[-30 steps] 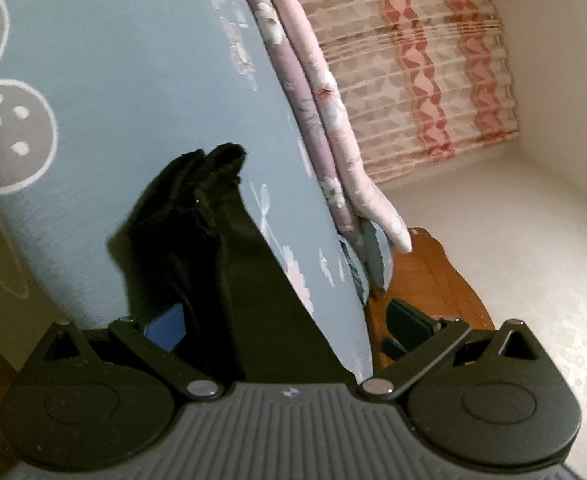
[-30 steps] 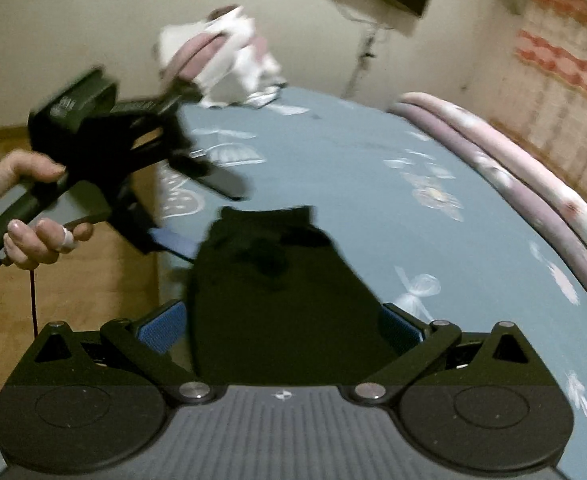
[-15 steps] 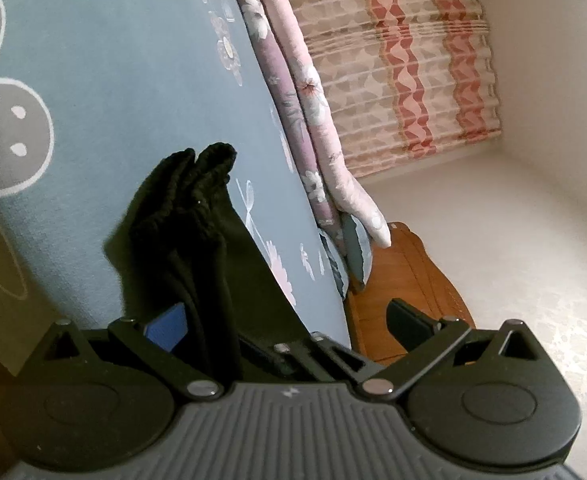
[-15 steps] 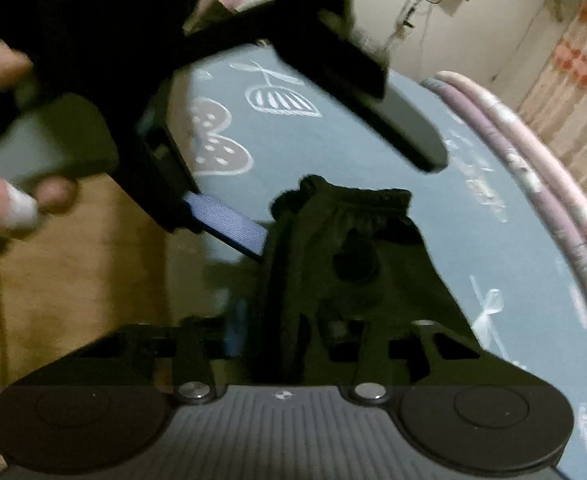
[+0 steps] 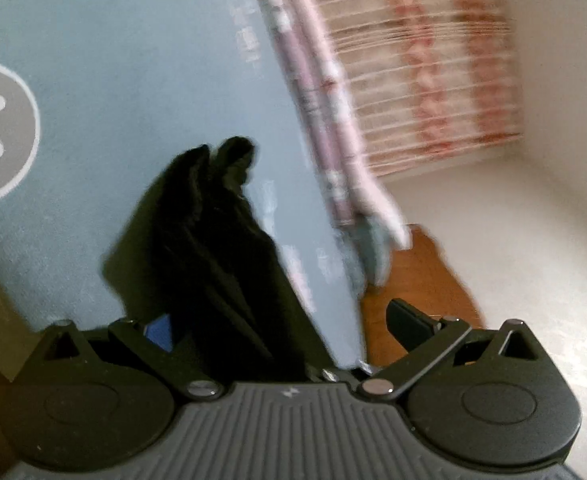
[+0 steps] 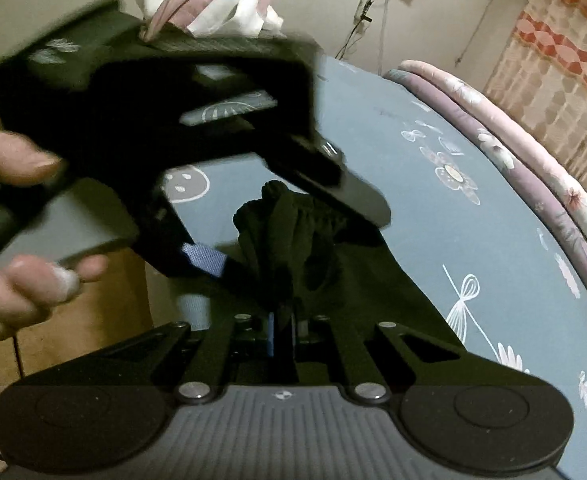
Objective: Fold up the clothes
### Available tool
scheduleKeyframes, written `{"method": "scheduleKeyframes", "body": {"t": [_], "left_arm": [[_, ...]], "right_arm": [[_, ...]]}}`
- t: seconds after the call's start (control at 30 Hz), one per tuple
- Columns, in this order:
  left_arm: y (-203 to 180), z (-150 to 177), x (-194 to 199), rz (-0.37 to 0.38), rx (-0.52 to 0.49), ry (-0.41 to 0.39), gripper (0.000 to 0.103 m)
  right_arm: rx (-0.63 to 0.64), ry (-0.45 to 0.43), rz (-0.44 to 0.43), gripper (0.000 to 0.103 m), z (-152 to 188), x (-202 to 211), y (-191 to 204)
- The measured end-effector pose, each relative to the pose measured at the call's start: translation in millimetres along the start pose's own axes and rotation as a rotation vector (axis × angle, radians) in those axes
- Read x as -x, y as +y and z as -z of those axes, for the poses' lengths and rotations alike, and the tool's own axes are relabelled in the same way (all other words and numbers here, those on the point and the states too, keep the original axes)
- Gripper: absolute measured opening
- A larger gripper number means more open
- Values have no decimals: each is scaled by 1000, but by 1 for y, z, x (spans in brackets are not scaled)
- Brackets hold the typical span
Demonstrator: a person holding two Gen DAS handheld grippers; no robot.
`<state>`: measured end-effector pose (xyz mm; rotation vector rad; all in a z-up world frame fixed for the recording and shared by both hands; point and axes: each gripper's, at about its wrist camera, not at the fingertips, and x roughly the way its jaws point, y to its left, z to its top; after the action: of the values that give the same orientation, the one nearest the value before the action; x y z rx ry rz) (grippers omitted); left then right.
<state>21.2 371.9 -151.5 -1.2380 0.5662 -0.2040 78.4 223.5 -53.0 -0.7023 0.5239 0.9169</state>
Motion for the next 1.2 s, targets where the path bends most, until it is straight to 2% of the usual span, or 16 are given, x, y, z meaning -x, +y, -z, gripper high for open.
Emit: {"method": "scheduleKeyframes", "body": {"t": [0.1,0.17,0.27,0.33,0.47,0.53,0.57,0.6,0.63,0.67,0.7,0.73,0.83,1.0,1.1,1.2], "left_arm": [[-17,-7,1,-36,-82,-33,102],[-22,-11,1,-21,-87,-22,102],[-18,-15,-10,-98,-87,14,102],[-21,-15,-12,-108,-114,15,102],[-27,-17,-14,-209,-187,-69,101],[-28,-16,-17,-216,-233,-54,97],[-28,-17,-18,-232,-255,-38,94],[-28,-17,-19,-257,-272,-29,79],[-27,-18,-18,-280,-286,-28,63],[-26,-19,-15,-300,-299,-27,52],[-25,-19,-14,-317,-312,-24,46],[-24,-20,-12,-331,-325,-21,39],[-23,-19,-8,-344,-360,-11,32],[-31,-15,-2,-367,-418,-10,31],[-40,-13,4,-372,-456,-18,30],[-51,-13,9,-351,-472,-30,30]], "right_arm": [[-15,-2,-12,9,2,2,-1],[-25,-6,-17,9,4,5,-2],[-48,-18,-18,9,3,10,-6],[-66,-23,-27,9,4,12,-10],[-93,-23,-57,10,7,14,-11],[-108,-30,-83,16,11,18,-10],[-117,-40,-97,27,13,22,-11],[-128,-51,-111,47,15,27,-13],[-141,-65,-119,58,17,32,-15],[-156,-82,-120,74,20,38,-19],[-172,-99,-117,81,24,43,-23],[-189,-109,-116,83,26,47,-29],[-242,-111,-99,88,34,53,-47],[-366,-63,-60,93,56,46,-88],[-466,-55,-75,94,72,41,-111],[-540,-82,-94,102,87,39,-129]]}}
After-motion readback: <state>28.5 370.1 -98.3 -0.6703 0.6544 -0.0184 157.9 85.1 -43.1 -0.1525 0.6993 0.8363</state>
